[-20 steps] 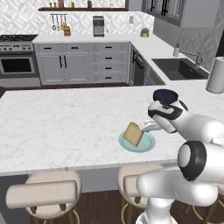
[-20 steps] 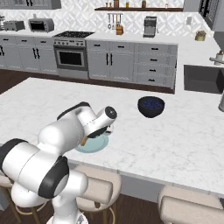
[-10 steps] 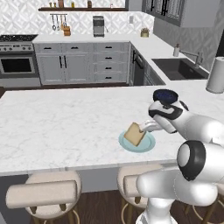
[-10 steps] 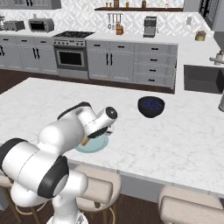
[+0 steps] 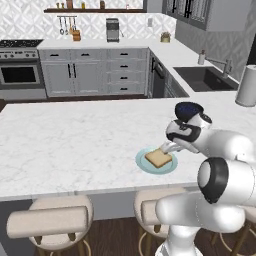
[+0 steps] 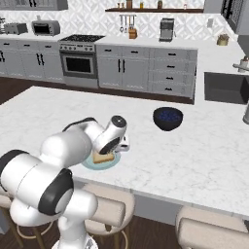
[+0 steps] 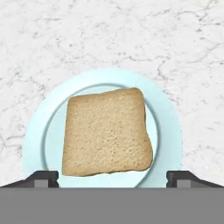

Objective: Start the toaster. Once the lever pops up, take the bread to the plate on the dining counter.

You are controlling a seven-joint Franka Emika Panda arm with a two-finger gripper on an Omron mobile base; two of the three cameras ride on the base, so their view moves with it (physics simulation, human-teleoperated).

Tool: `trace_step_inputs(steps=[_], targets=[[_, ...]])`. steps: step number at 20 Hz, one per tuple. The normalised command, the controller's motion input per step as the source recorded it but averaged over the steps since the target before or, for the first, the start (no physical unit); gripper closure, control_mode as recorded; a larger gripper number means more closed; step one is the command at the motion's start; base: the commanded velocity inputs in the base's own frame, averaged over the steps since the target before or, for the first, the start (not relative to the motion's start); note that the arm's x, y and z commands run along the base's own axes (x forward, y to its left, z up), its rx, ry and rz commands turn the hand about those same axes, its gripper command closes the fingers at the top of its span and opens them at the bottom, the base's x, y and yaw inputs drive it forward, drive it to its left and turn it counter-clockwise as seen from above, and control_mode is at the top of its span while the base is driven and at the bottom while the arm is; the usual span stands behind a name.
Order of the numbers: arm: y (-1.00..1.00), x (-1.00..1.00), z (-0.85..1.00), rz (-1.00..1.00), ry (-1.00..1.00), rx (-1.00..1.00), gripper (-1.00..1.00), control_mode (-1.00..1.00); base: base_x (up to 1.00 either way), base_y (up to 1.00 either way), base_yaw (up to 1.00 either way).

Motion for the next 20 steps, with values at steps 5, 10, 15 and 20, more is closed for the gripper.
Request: trace_step_inputs(steps=[5,10,15,20], targets=[[0.11,0.02,0.19,-0.08,0.1,-0.3,-1.0,-1.0,0.0,0.0,0.0],[0.42,-0.42,0.67,0.0,0.03,-0.16,-1.0,-1.0,0.0,0.0,0.0],[0.45,-0.85,0.84,0.0,0.0,-0.1,-1.0,-1.0,0.0,0.0,0.0],[0.6,-1.0,0.53,0.0,-0.07,-0.09,-1.0,-1.0,0.0,0.0,0.0]])
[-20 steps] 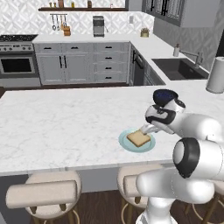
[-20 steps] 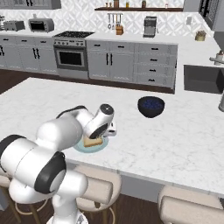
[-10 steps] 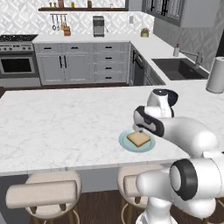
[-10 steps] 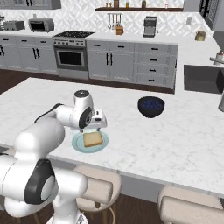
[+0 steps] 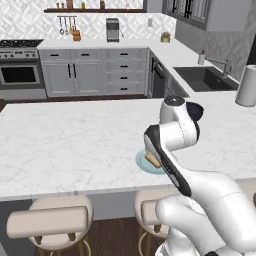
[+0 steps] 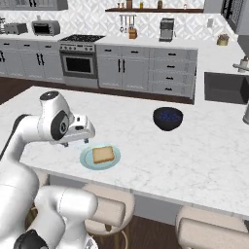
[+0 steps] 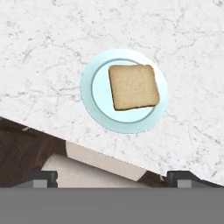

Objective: Start the toaster. Once the lever pops up, take the bread to the plate on the dining counter.

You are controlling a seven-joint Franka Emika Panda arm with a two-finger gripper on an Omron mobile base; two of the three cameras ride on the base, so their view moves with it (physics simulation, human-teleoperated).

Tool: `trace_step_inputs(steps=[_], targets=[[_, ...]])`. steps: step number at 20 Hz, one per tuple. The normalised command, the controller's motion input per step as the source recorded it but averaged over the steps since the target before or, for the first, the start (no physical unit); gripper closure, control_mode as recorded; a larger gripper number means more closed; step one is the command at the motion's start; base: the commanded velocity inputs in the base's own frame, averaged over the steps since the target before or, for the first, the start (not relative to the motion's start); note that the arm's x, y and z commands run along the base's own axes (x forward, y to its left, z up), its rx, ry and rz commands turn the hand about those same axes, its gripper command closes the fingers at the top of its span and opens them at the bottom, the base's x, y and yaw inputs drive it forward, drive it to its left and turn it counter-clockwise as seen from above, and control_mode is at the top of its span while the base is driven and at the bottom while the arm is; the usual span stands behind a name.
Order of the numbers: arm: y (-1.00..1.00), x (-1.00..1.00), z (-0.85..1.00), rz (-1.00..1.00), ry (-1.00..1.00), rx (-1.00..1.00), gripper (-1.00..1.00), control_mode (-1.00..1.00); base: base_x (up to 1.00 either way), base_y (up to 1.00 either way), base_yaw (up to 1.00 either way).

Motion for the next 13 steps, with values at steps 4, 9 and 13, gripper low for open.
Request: trace_step_inputs(steps=[4,9,13], targets=[[0.63,-0.99,0.62,0.0,-0.01,-0.09,-1.0,-1.0,0.0,0.0,0.0],[0.58,-0.54,0.18,0.0,0.0,-0.14,-1.0,-1.0,0.0,0.0,0.0],[0.34,-0.14,0.0,0.0,0.0,-0.05,-1.0,-1.0,0.0,0.0,0.0]])
